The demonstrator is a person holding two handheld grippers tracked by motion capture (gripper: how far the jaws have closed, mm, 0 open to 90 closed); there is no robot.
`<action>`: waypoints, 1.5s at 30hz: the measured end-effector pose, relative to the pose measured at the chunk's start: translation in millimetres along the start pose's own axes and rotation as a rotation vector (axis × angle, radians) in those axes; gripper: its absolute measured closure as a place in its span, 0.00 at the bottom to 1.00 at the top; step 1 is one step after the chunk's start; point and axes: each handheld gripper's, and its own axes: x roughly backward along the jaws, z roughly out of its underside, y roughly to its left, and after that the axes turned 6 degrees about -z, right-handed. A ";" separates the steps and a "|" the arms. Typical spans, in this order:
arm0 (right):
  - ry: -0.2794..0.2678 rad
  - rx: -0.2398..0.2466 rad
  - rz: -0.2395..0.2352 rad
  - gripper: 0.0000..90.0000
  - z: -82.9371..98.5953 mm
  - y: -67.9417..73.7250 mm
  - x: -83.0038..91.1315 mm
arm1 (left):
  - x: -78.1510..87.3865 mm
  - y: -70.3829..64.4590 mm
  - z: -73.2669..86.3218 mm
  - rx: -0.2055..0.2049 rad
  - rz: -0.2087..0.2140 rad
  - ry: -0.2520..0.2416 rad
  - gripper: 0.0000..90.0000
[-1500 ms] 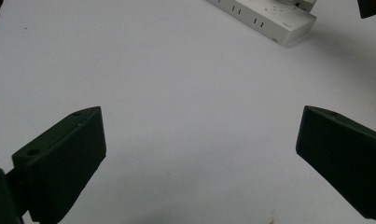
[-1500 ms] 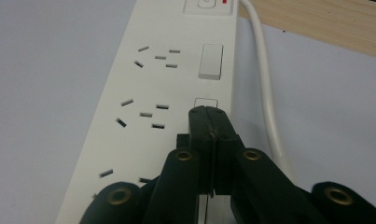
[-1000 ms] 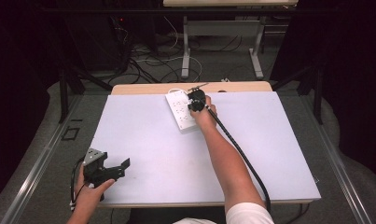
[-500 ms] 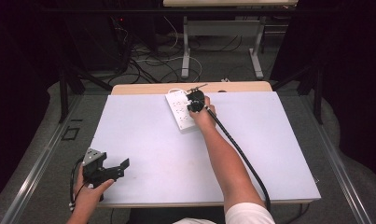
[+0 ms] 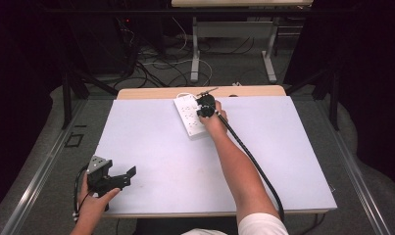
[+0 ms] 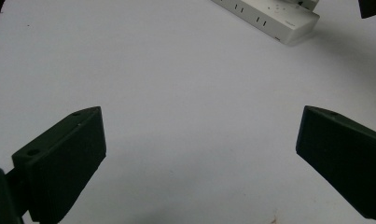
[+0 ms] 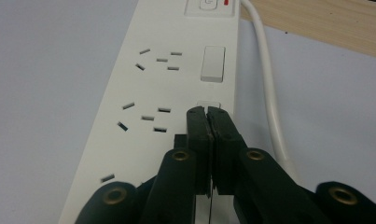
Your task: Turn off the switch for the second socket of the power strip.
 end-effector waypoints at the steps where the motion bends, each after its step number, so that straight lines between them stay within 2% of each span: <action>1: -0.004 0.007 -0.001 0.98 -0.2 -0.2 0.6 | 0.1 -0.2 0.0 0.001 0.001 0.003 0.02; 13: 0.001 0.019 -0.004 0.90 -3.2 0.9 8.6 | -0.6 -1.2 -0.1 -0.003 0.000 0.004 0.02; 16: 0.028 0.038 0.003 0.88 -4.3 2.0 12.2 | -0.6 -1.3 0.2 -0.003 0.000 0.007 0.02; 21: 0.037 0.045 -0.005 0.82 -5.3 3.8 14.7 | 0.0 -1.2 0.3 -0.005 -0.004 0.004 0.02; 23: 0.043 0.029 -0.022 0.78 -5.2 5.8 15.8 | -0.3 -1.5 0.4 -0.004 -0.004 0.006 0.02; 28: 0.067 0.035 -0.031 0.68 -4.4 10.7 19.5 | -1.3 -2.1 0.4 -0.004 -0.002 0.008 0.02; 30: 0.064 0.056 -0.036 0.64 -4.4 11.3 20.2 | -1.2 -2.4 0.4 -0.003 -0.002 0.007 0.02; 32: 0.068 0.046 -0.042 0.60 -3.7 13.2 20.4 | -1.4 -2.6 0.4 0.001 -0.003 0.005 0.02; 33: 0.103 0.065 -0.028 0.59 -4.8 13.1 22.7 | -1.4 -2.5 0.3 0.001 -0.003 0.006 0.02; 34: 0.104 0.075 -0.022 0.58 -5.0 13.7 24.1 | -1.4 -2.2 0.2 -0.004 -0.003 0.009 0.02; 35: 0.070 0.072 -0.040 0.57 -4.1 14.5 23.2 | -1.8 -2.5 0.3 0.000 -0.002 0.007 0.02; 37: 0.078 0.087 -0.034 0.52 -4.6 14.9 25.9 | -2.0 -2.5 0.4 0.000 -0.002 0.007 0.02; 38: 0.065 0.078 -0.048 0.51 -4.4 16.0 25.9 | -2.0 -2.5 0.4 0.000 -0.002 0.007 0.02; 39: 0.080 0.083 -0.044 0.49 -4.9 16.8 28.0 | -2.0 -2.4 0.3 -0.001 -0.002 0.007 0.02; 42: 0.066 0.114 -0.050 0.42 -4.4 18.2 29.5 | -1.6 -2.3 0.2 0.000 -0.002 0.007 0.02; 45: 0.077 0.141 -0.043 0.35 -5.4 20.8 34.9 | -1.6 -2.2 0.2 0.000 -0.002 0.006 0.02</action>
